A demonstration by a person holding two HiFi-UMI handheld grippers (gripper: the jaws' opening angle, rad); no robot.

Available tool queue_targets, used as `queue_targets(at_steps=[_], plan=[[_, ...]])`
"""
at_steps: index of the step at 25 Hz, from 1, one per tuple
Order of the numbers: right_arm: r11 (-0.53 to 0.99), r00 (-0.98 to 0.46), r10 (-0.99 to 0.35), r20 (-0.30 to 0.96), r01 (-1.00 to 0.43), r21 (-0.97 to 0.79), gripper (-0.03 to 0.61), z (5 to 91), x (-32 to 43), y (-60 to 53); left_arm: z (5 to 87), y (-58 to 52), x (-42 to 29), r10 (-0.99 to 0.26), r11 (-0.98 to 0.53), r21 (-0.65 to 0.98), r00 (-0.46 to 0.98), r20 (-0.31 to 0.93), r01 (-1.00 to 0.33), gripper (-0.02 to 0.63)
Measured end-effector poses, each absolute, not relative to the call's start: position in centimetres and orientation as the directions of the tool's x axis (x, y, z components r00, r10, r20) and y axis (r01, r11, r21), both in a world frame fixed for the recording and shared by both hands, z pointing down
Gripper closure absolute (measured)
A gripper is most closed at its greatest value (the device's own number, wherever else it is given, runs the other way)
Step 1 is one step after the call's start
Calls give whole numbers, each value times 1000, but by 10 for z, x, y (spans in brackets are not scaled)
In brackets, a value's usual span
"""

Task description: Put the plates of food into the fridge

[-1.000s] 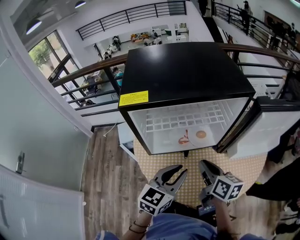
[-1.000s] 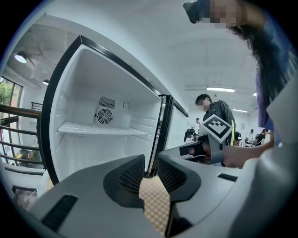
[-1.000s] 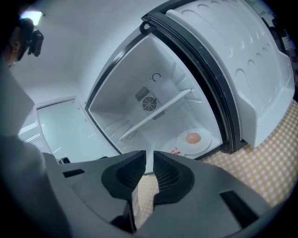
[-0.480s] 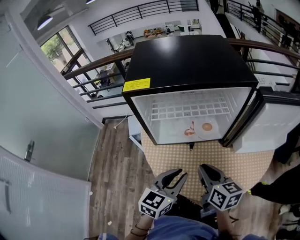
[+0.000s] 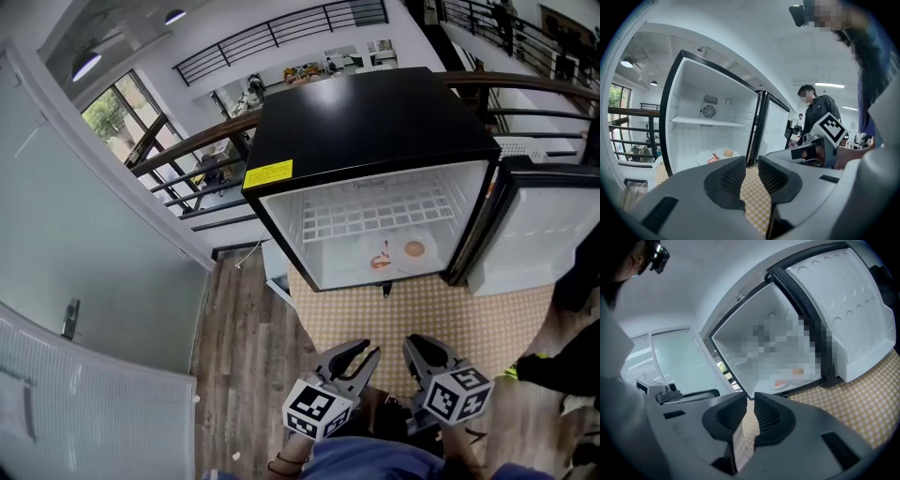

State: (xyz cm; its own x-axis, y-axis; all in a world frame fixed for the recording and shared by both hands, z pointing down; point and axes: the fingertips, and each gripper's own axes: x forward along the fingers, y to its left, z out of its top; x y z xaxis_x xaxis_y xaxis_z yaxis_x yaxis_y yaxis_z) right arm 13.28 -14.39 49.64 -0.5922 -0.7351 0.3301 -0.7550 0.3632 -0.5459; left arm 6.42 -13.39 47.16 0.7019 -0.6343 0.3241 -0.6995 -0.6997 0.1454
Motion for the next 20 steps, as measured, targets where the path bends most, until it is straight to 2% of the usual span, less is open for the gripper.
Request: queue_targets(at_steps=[6, 20], plan=[[353, -570, -753, 328, -771, -529, 522, 492, 119, -128, 467, -113, 42, -631, -712, 120, 705, 325, -692, 520], [355, -574, -751, 326, -767, -534, 525, 489, 1, -18, 463, -7, -72, -636, -718, 128, 719, 282, -685, 520]])
